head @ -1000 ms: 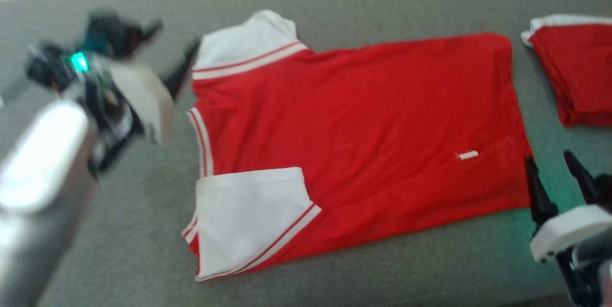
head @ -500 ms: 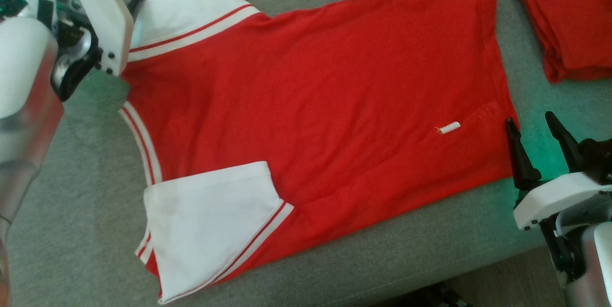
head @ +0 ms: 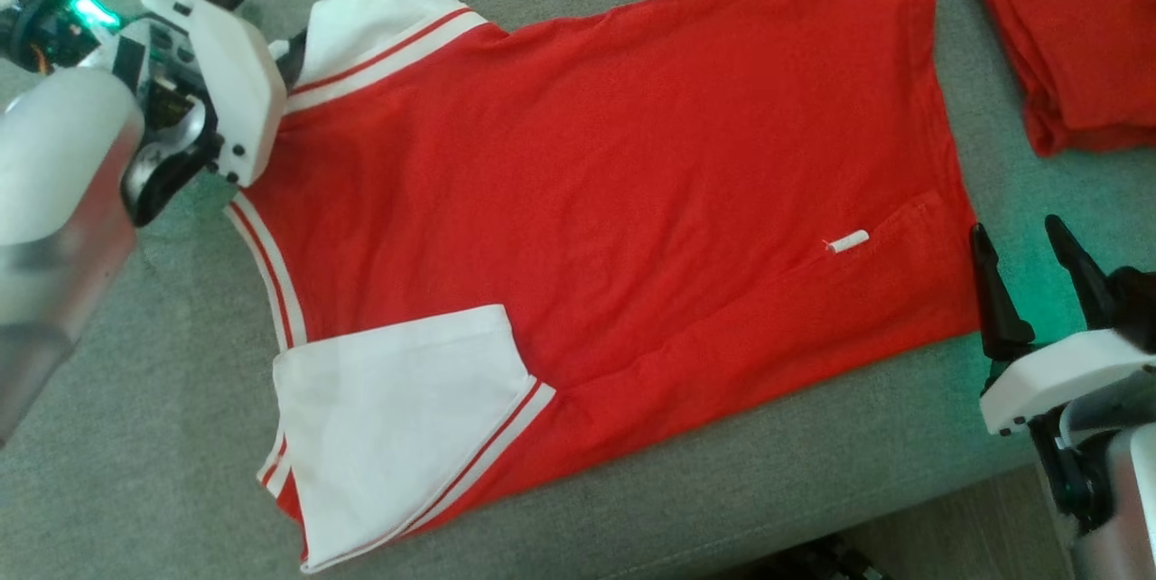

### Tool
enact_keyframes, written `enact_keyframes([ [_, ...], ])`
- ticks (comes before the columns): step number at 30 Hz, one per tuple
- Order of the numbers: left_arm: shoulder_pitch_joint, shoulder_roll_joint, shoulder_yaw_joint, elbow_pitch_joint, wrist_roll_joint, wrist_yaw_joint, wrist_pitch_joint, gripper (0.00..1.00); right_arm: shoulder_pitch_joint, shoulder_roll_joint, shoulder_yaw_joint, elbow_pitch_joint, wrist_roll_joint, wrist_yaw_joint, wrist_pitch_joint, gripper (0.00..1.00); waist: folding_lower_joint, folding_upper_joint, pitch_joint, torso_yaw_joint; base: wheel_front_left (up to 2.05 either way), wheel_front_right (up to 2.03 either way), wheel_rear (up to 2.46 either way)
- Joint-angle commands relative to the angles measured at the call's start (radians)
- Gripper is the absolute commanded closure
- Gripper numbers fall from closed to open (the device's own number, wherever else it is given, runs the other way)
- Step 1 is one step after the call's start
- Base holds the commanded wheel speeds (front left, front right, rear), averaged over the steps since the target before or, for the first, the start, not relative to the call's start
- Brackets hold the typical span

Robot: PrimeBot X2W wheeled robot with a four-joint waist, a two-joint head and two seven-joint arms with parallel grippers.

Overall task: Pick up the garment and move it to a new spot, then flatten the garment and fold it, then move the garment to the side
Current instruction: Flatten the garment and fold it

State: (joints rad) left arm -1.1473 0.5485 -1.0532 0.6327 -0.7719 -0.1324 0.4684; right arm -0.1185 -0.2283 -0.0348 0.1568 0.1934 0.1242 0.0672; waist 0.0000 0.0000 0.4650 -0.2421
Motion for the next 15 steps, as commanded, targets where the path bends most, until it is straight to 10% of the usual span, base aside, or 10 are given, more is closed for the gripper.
enact_keyframes([
  [1, -0.049, 0.042, 0.01, -0.028, -0.028, 0.002, -0.007, 0.0, -0.001, -0.011, 0.008, -0.025, -0.001, 0.007, -0.014, 0.0, 0.0, 0.0, 0.001, 0.003, 0.0, 0.0, 0.0],
  [2, -0.05, 0.043, -0.003, -0.034, -0.043, 0.002, -0.005, 0.0, 0.001, -0.01, 0.006, -0.025, -0.001, 0.007, -0.015, 0.0, 0.0, 0.0, 0.001, 0.006, 0.0, 0.0, 0.0],
  [4, -0.06, 0.05, -0.029, -0.048, -0.063, 0.002, -0.014, 1.0, 0.002, -0.01, 0.001, -0.025, -0.002, 0.007, -0.017, 0.0, 0.0, 0.0, 0.002, 0.009, 0.0, 0.0, 0.0],
  [15, -0.122, 0.052, -0.065, -0.041, -0.038, 0.002, -0.269, 1.0, 0.007, -0.003, -0.023, -0.018, -0.013, 0.007, -0.028, 0.0, 0.0, 0.0, -0.014, 0.035, 0.0, 0.0, 0.0],
])
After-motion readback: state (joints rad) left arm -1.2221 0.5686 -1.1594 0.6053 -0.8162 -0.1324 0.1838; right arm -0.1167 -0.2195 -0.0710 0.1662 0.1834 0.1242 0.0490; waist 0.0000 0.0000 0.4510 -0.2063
